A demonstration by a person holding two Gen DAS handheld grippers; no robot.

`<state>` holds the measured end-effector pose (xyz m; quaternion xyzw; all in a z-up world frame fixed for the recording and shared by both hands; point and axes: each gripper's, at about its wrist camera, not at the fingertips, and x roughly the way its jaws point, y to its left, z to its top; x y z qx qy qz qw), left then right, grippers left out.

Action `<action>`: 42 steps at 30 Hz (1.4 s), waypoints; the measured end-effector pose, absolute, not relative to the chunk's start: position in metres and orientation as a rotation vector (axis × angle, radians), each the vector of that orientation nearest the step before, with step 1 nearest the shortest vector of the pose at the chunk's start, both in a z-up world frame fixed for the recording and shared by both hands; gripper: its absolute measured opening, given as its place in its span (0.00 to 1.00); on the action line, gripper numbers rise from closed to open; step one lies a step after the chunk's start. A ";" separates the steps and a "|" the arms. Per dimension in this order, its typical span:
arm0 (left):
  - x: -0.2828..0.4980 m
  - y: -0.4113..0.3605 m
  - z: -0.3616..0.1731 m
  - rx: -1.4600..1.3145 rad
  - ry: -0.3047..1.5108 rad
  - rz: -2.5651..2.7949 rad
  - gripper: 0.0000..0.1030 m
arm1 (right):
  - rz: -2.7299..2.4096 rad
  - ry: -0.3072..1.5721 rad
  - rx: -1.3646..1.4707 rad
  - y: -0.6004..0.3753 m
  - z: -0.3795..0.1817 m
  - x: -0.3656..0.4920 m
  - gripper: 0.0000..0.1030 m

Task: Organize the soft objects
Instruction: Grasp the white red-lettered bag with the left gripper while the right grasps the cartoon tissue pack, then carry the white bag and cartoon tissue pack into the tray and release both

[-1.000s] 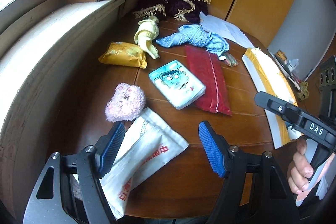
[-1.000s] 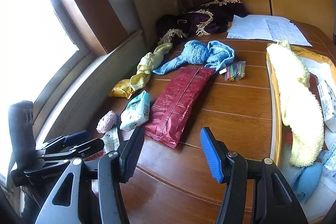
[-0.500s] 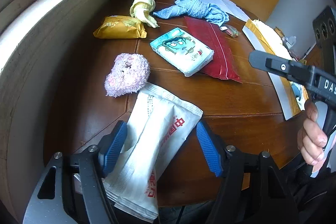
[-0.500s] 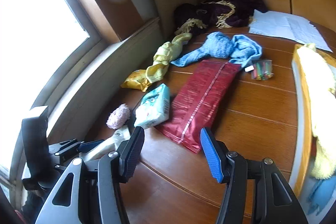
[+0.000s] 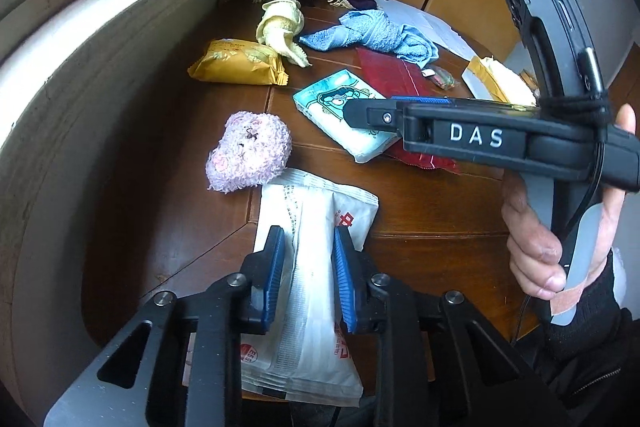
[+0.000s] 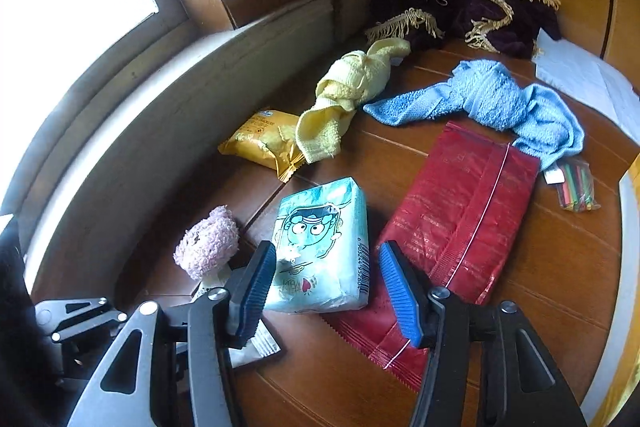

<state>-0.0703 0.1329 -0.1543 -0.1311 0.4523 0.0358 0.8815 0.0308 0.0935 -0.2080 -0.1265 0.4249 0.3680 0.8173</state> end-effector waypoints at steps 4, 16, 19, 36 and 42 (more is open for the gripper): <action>-0.069 0.128 -0.154 -0.250 0.940 0.091 0.21 | 0.746 0.887 -0.304 0.092 -0.209 0.027 0.15; -0.058 0.104 -0.151 -0.338 0.926 0.049 0.15 | 0.724 0.810 -0.103 0.022 -0.174 0.010 0.09; -0.055 0.095 -0.149 -0.366 0.930 0.029 0.14 | 0.711 0.795 -0.047 -0.004 -0.168 0.006 0.09; -0.016 0.025 -0.084 -0.469 0.733 -0.195 0.13 | 0.563 0.628 0.206 -0.144 -0.117 0.007 0.09; 0.024 -0.016 -0.068 -0.479 0.686 -0.252 0.13 | 0.438 0.619 0.282 -0.203 -0.112 0.035 0.09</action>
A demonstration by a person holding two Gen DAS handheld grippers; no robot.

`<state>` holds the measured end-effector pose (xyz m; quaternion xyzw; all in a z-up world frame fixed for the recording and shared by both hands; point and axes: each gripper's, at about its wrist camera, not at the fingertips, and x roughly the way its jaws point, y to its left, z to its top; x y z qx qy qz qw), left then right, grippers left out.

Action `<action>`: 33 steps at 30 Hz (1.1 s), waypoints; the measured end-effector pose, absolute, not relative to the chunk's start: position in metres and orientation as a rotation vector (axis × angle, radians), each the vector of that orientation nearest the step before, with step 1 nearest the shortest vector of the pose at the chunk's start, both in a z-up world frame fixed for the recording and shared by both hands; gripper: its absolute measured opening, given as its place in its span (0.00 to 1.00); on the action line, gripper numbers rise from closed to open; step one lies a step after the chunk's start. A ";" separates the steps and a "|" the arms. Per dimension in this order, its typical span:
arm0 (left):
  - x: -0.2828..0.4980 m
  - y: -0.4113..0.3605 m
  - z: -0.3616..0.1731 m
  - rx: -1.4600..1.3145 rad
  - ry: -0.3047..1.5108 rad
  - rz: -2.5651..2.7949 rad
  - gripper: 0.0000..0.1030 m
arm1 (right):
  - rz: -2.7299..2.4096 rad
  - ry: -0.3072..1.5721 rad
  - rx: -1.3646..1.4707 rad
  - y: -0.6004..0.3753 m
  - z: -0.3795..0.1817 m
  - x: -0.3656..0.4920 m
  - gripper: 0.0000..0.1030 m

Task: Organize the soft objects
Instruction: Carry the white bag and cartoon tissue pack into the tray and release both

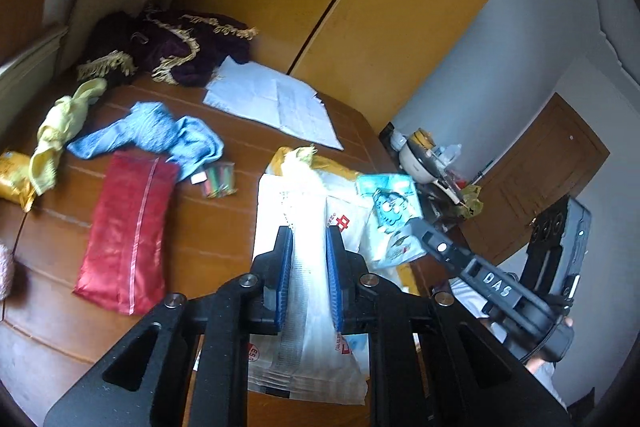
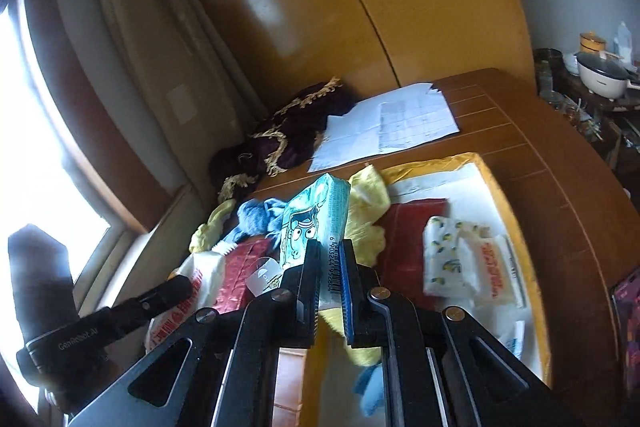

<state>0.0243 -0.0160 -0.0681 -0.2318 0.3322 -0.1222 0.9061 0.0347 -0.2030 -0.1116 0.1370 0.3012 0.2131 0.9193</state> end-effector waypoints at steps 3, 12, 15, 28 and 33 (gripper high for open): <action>0.050 -0.042 -0.049 -0.450 0.646 -0.275 0.13 | 0.374 0.603 0.263 -0.218 -0.110 0.053 0.09; 0.154 -0.081 -0.081 -0.420 0.760 -0.227 0.13 | 0.294 0.722 0.234 -0.236 -0.139 0.140 0.09; 0.163 -0.081 -0.099 -0.436 0.783 -0.214 0.13 | 0.267 0.753 0.234 -0.238 -0.155 0.150 0.09; 0.162 -0.101 -0.110 -0.349 0.765 -0.196 0.14 | 0.235 0.837 0.249 -0.238 -0.178 0.160 0.14; 0.163 -0.099 -0.111 -0.361 0.759 -0.206 0.15 | 0.234 0.836 0.270 -0.241 -0.181 0.159 0.14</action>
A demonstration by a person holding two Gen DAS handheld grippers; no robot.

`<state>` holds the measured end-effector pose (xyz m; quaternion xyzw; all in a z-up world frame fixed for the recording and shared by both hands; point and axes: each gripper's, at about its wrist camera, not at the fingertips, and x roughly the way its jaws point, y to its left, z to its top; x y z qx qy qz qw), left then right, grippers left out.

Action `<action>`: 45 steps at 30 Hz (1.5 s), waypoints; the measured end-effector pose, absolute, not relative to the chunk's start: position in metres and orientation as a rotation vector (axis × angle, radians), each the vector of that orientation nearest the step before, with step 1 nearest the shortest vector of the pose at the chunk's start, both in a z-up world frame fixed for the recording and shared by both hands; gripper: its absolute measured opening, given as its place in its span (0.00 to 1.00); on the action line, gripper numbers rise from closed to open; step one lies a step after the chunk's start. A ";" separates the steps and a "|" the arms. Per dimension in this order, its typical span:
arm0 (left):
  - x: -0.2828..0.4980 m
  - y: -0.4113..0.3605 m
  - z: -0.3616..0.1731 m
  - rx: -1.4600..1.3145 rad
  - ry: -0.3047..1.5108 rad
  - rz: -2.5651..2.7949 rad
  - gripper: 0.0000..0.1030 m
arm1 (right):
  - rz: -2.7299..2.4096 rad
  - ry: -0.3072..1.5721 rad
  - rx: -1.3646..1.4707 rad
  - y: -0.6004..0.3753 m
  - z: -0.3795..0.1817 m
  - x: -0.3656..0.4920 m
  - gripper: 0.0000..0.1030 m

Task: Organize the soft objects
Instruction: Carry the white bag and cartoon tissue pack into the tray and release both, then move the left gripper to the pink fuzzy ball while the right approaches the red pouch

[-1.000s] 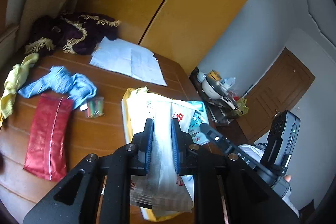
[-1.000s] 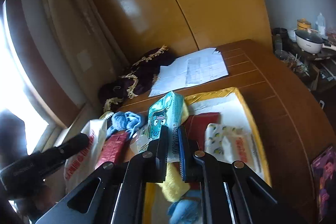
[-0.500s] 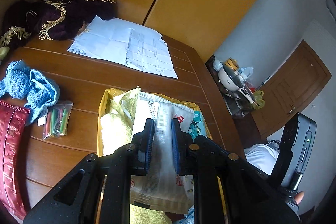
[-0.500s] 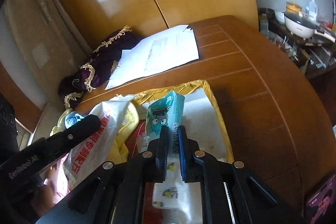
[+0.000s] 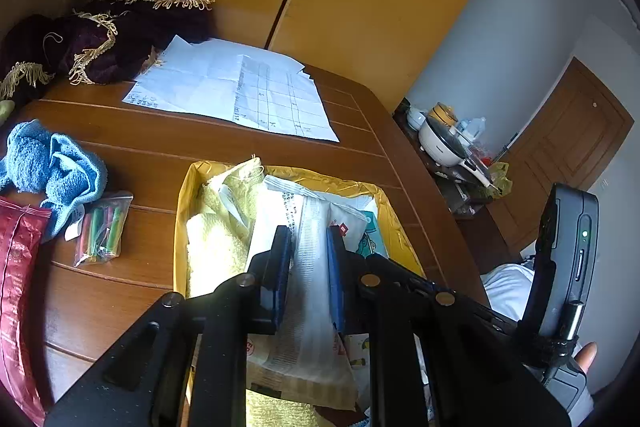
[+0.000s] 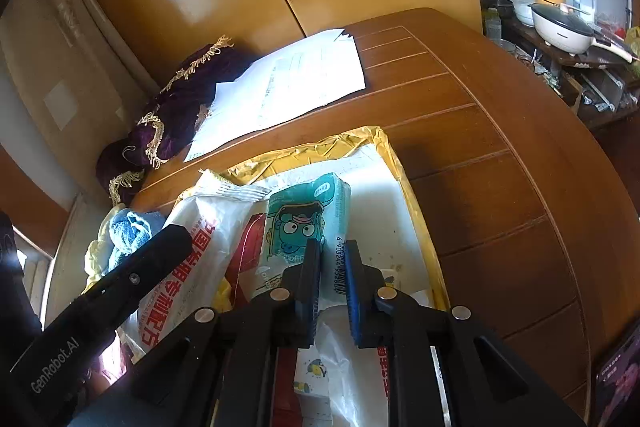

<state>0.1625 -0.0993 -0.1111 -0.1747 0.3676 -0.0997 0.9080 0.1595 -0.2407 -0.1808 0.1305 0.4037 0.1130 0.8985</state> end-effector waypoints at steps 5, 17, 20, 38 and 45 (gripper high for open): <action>0.159 -0.097 -0.110 -0.388 0.733 -0.227 0.51 | 0.246 0.819 0.281 -0.240 -0.180 0.158 0.23; 0.153 -0.079 -0.108 -0.512 0.679 -0.274 0.68 | 0.249 0.611 0.380 -0.259 -0.159 0.134 0.41; 0.137 -0.076 -0.098 -0.505 0.605 -0.268 0.68 | 0.265 0.532 0.383 -0.261 -0.148 0.121 0.47; -0.022 0.075 -0.109 -0.500 0.539 0.174 0.68 | 0.745 0.660 0.192 -0.089 -0.151 0.019 0.62; -0.042 0.131 -0.119 -0.502 0.560 0.299 0.68 | 0.811 0.775 0.099 -0.036 -0.178 0.008 0.62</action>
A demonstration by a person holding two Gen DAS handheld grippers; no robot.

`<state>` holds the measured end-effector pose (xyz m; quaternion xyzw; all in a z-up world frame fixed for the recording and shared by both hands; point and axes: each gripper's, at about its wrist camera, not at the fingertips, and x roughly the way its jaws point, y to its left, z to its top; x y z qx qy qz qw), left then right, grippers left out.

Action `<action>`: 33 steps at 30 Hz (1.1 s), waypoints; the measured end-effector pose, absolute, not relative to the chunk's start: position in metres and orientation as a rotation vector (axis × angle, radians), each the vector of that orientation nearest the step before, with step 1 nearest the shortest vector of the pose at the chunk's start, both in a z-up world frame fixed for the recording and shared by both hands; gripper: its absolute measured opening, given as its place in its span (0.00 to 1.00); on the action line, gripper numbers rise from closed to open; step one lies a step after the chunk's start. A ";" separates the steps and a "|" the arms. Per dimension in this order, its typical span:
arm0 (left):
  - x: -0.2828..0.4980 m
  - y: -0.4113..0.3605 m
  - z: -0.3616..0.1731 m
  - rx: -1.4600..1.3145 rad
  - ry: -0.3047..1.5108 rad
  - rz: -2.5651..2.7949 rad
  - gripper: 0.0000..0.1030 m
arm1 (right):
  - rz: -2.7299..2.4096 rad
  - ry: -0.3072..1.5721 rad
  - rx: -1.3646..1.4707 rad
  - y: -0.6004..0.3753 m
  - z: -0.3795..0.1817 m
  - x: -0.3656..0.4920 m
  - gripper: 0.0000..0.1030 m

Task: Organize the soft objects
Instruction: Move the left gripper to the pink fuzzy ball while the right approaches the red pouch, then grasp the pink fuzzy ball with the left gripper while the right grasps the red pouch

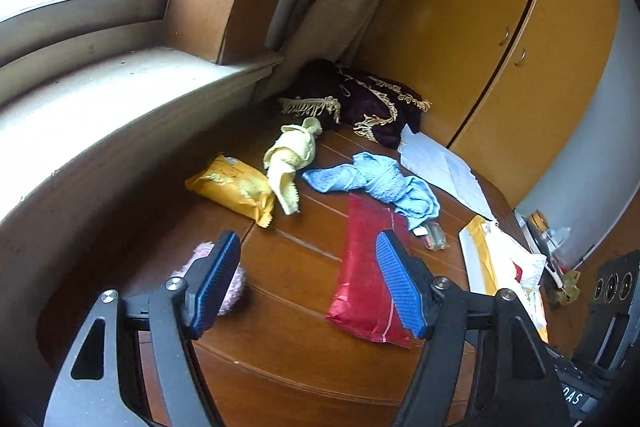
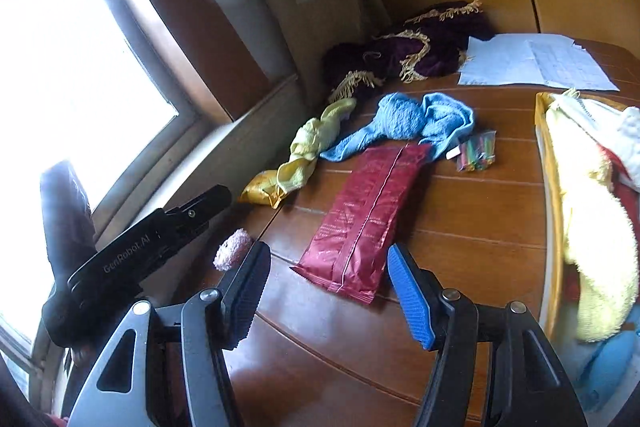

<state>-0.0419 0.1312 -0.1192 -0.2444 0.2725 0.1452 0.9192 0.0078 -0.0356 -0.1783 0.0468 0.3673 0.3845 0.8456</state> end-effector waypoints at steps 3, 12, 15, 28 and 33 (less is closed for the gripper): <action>-0.042 0.141 -0.131 -0.486 0.613 0.328 0.68 | 0.793 0.825 0.086 -0.024 -0.189 0.011 0.62; -0.038 0.146 -0.156 -0.438 0.712 0.364 0.68 | 0.677 0.928 0.107 -0.005 -0.192 0.052 0.71; -0.039 0.146 -0.156 -0.443 0.696 0.358 0.68 | 0.622 0.945 0.089 0.005 -0.191 0.074 0.71; -0.031 0.146 -0.161 -0.434 0.711 0.368 0.60 | 0.514 0.898 -0.116 0.052 -0.222 0.083 0.71; -0.026 0.140 -0.163 -0.396 0.732 0.373 0.53 | 0.513 0.890 -0.106 0.049 -0.221 0.081 0.66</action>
